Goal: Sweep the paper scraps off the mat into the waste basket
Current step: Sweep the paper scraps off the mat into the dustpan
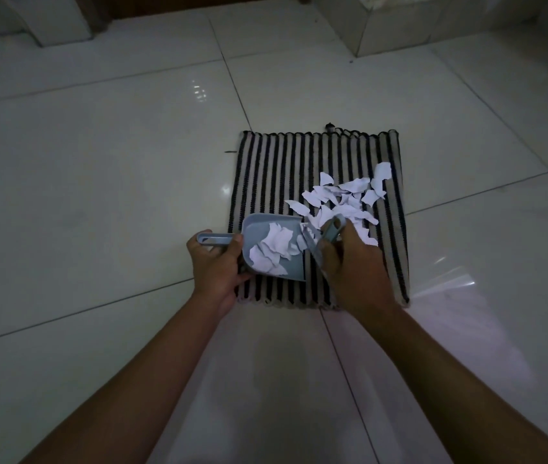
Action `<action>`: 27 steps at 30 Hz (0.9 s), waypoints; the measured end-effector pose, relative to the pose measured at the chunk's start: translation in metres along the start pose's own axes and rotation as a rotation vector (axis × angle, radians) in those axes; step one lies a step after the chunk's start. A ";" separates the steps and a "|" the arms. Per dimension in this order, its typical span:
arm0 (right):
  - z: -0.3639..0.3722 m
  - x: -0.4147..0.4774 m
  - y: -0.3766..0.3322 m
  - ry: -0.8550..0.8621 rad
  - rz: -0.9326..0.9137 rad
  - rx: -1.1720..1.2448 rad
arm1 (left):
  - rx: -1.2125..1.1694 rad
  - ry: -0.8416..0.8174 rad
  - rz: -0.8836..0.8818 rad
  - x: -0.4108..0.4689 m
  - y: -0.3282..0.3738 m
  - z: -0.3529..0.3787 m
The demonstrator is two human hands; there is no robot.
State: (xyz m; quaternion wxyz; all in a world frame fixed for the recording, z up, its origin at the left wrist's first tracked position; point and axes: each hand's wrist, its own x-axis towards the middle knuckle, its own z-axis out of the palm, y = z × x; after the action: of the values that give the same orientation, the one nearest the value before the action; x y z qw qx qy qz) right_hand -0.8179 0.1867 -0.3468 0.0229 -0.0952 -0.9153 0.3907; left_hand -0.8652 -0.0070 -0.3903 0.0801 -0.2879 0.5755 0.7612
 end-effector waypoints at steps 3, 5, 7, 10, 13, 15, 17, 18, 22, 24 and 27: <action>-0.009 0.000 0.005 0.043 0.014 0.047 | -0.019 -0.012 -0.011 0.000 -0.003 -0.003; -0.014 -0.001 0.010 0.099 0.017 0.054 | -0.033 -0.012 -0.013 -0.001 -0.006 -0.004; -0.009 -0.005 0.009 0.070 0.008 0.029 | -0.045 -0.001 -0.011 -0.002 -0.008 -0.004; 0.003 -0.012 0.001 -0.046 -0.025 0.015 | -0.045 0.015 -0.010 -0.005 -0.009 -0.004; -0.006 -0.009 -0.003 0.010 -0.029 0.071 | -0.045 0.013 -0.016 -0.006 -0.010 -0.007; -0.016 -0.002 0.000 0.098 -0.031 0.063 | -0.043 0.009 -0.017 -0.006 -0.009 -0.010; -0.019 0.008 0.001 0.087 -0.026 0.051 | -0.048 -0.006 -0.021 -0.005 -0.008 -0.012; -0.016 0.012 0.000 0.048 -0.019 0.047 | -0.048 -0.013 -0.023 -0.005 -0.008 -0.011; 0.004 0.010 -0.011 -0.110 -0.076 0.001 | -0.048 -0.020 -0.038 -0.005 -0.009 -0.008; 0.007 0.004 -0.015 -0.131 -0.106 -0.008 | -0.054 -0.008 -0.046 -0.004 -0.012 -0.009; -0.005 -0.006 -0.016 -0.122 -0.125 0.070 | -0.068 -0.011 -0.059 -0.003 -0.015 -0.014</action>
State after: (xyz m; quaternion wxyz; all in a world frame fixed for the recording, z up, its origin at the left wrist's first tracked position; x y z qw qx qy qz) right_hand -0.8137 0.1786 -0.3316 -0.0053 -0.0132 -0.9049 0.4255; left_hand -0.8510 -0.0141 -0.4036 0.0959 -0.3030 0.5401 0.7792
